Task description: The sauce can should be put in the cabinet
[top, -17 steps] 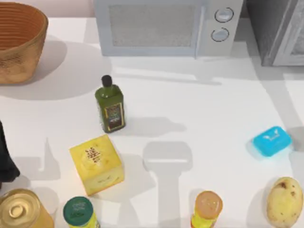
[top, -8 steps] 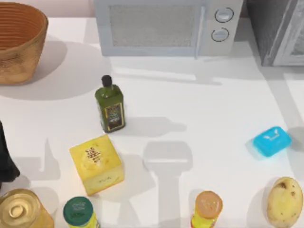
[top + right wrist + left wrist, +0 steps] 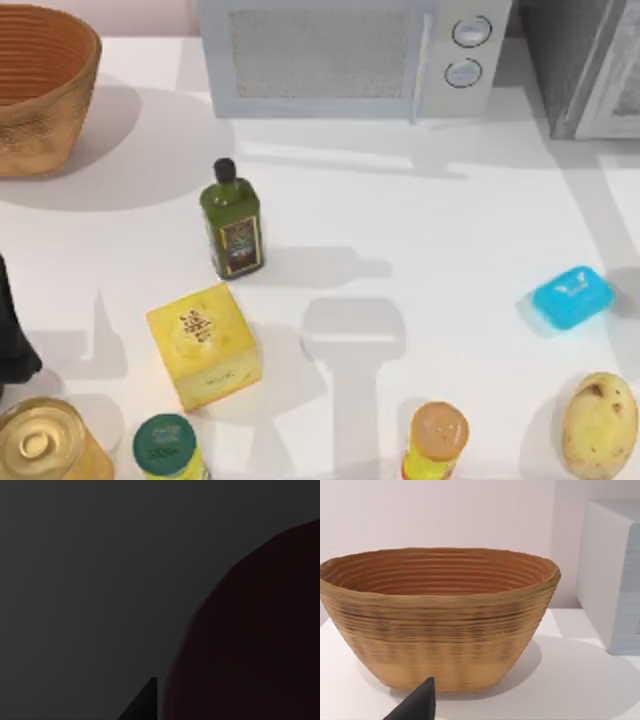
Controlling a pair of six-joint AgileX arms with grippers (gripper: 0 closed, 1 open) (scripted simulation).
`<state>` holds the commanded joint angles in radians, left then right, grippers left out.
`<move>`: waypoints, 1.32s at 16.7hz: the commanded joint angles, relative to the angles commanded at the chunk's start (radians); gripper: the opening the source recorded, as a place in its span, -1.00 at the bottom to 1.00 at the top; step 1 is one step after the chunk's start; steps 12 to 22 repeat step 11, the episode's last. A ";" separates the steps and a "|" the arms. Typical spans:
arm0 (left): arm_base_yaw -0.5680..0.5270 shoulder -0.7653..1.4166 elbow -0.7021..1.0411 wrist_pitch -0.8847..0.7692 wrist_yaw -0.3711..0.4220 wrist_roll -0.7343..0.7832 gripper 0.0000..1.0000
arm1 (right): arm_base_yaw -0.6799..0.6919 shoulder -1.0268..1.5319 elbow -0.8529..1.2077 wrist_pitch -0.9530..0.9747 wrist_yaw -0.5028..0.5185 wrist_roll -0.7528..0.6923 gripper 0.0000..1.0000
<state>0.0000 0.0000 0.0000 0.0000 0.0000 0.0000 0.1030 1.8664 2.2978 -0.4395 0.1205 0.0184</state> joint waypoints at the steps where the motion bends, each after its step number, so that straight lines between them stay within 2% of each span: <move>1: 0.000 0.000 0.000 0.000 0.000 0.000 1.00 | 0.000 0.000 0.000 0.000 0.000 0.000 0.36; 5: 0.000 0.000 0.000 0.000 0.000 0.000 1.00 | 0.000 0.000 0.000 0.000 0.000 0.000 0.96; 6: 0.000 0.000 0.000 0.000 0.000 0.000 1.00 | 0.000 0.000 0.000 0.000 0.000 0.000 1.00; 22: 0.000 0.000 0.000 0.000 0.000 0.000 1.00 | 0.000 0.000 0.000 0.000 0.000 0.000 1.00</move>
